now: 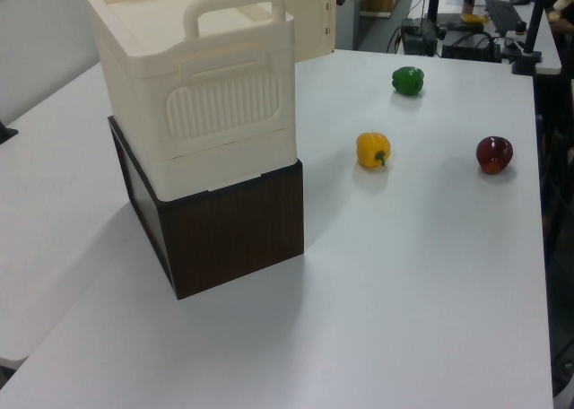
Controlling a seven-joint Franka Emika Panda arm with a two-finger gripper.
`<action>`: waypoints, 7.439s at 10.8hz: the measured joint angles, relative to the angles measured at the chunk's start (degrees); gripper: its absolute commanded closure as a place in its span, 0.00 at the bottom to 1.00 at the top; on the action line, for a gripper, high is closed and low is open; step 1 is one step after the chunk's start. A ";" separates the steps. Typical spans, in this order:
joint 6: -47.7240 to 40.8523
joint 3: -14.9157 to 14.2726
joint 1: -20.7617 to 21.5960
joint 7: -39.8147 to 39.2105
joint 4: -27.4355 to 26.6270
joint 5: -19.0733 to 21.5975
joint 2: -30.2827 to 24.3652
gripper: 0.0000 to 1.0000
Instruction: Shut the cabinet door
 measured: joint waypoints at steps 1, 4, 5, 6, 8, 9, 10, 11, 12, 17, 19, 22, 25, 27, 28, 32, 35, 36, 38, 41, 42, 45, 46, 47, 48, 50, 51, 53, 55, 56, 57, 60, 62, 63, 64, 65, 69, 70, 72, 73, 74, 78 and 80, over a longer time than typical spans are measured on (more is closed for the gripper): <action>2.54 0.14 0.48 0.01 0.01 2.61 0.84 0.99; 3.85 0.15 2.19 0.43 0.16 8.92 1.26 0.99; 3.85 0.15 2.42 1.59 0.17 9.59 1.24 0.99; 3.85 0.15 2.74 2.80 0.17 9.70 1.20 0.99; 3.03 0.06 3.63 3.66 0.03 9.71 0.96 0.99; 0.56 0.05 3.65 3.65 -0.01 9.71 0.56 0.99; -2.08 0.05 3.75 3.39 -0.01 9.71 0.02 0.99; -4.41 0.07 3.95 2.65 -0.04 9.71 -0.64 0.99; -6.39 0.08 4.21 1.83 -0.07 9.71 -1.48 0.99; -19.55 3.28 5.18 -1.33 -0.13 9.71 -6.01 0.98; -20.91 4.81 5.46 -2.30 -0.30 9.71 -6.00 0.97; -21.39 5.46 9.33 -2.53 -0.67 9.71 -5.98 0.85; -21.39 5.60 12.01 -2.46 -1.10 9.72 -5.83 0.82; -21.39 7.47 11.87 -2.22 -1.09 9.84 -5.91 0.82; -21.39 8.80 11.75 -1.61 -1.09 9.84 -5.91 0.82; -21.39 11.77 11.56 0.75 -1.09 9.84 -5.91 0.89; -21.39 13.00 11.54 2.89 -1.08 9.84 -5.90 0.91; -21.38 13.55 11.55 3.62 -0.95 9.84 -5.90 0.91; -21.38 14.55 11.61 5.08 -0.53 9.84 -5.91 0.91; -20.77 15.41 12.12 8.02 -0.33 9.84 -5.90 0.91; -19.73 15.56 12.48 9.29 -0.32 9.84 -5.87 0.91; -17.45 15.69 13.61 11.75 -0.13 9.84 -5.12 0.90; -16.50 15.72 13.89 13.04 0.10 9.84 -4.75 0.90; -15.80 15.72 14.13 13.71 0.29 9.84 -4.49 0.90; -15.10 15.73 14.32 14.74 0.41 9.84 -4.33 0.90; -13.51 15.75 15.06 16.18 0.65 9.84 -4.17 0.90; -13.38 15.76 15.34 16.63 0.75 9.84 -4.15 0.89; -13.31 15.75 15.64 16.86 1.07 9.84 -4.04 0.89; -13.00 15.75 15.73 16.96 1.18 9.81 -3.93 0.89; -12.99 15.75 15.75 16.96 1.18 9.71 -3.93 0.89; -12.99 15.75 15.75 16.96 1.18 9.63 -3.93 0.89; -18.22 15.67 14.76 16.96 1.53 8.60 -4.11 0.89; -28.08 15.56 11.96 17.35 1.98 6.38 -5.00 0.93; -33.07 15.48 10.30 18.77 2.20 4.91 -5.86 0.98; -37.96 15.41 8.62 21.42 2.31 2.72 -7.08 0.98; -42.76 15.35 6.76 24.79 2.35 1.38 -8.49 0.97; -53.45 15.06 -0.63 45.84 2.22 -6.17 -11.75 0.55; -54.54 15.00 -1.86 49.04 1.78 -6.91 -11.70 0.21; -55.09 14.75 -3.39 52.85 0.82 -7.77 -11.38 0.00; -55.09 14.66 -3.79 53.87 0.59 -8.99 -11.23 0.00; -55.09 14.46 -3.97 54.34 0.58 -9.93 -11.20 0.00; -55.09 13.44 -4.03 55.09 0.72 -10.19 -11.44 0.00; -55.09 12.52 -4.03 55.24 0.83 -10.19 -11.55 0.00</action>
